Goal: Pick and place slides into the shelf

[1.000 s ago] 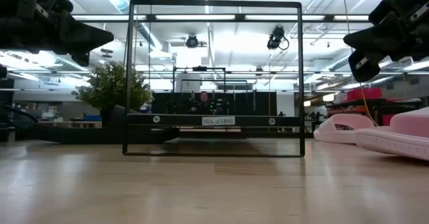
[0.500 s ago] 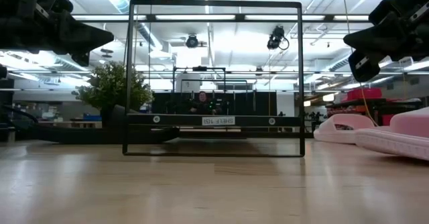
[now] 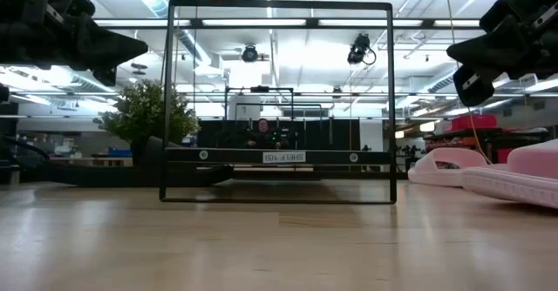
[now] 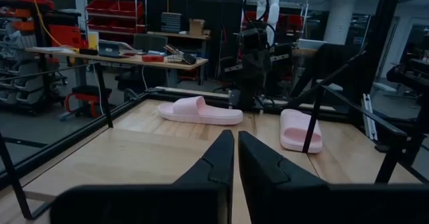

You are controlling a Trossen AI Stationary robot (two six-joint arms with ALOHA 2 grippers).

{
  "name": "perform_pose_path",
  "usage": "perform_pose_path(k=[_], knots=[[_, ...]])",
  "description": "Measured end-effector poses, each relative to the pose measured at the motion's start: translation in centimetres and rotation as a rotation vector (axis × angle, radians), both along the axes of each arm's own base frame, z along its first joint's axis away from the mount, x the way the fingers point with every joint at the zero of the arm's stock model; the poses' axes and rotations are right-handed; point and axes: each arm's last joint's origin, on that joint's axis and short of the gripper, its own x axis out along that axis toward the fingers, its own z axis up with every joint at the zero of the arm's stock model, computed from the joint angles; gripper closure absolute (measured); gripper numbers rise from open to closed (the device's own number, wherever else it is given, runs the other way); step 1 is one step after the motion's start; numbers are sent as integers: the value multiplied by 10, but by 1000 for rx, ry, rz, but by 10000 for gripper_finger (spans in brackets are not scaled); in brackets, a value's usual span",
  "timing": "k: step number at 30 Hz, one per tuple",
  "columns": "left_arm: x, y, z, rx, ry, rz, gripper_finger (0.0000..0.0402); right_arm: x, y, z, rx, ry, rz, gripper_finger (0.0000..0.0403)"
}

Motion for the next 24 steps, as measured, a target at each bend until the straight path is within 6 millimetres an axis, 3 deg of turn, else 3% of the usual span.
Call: perform_pose_path(k=[17, 24], knots=[[0, 0, 0, 0, 2, 0, 373, 0, 0, 0, 0, 0, 0, 389], [0, 0, -3, -133, 6, -11, 378, 0, 0, 0, 0, 0, 0, 389]])
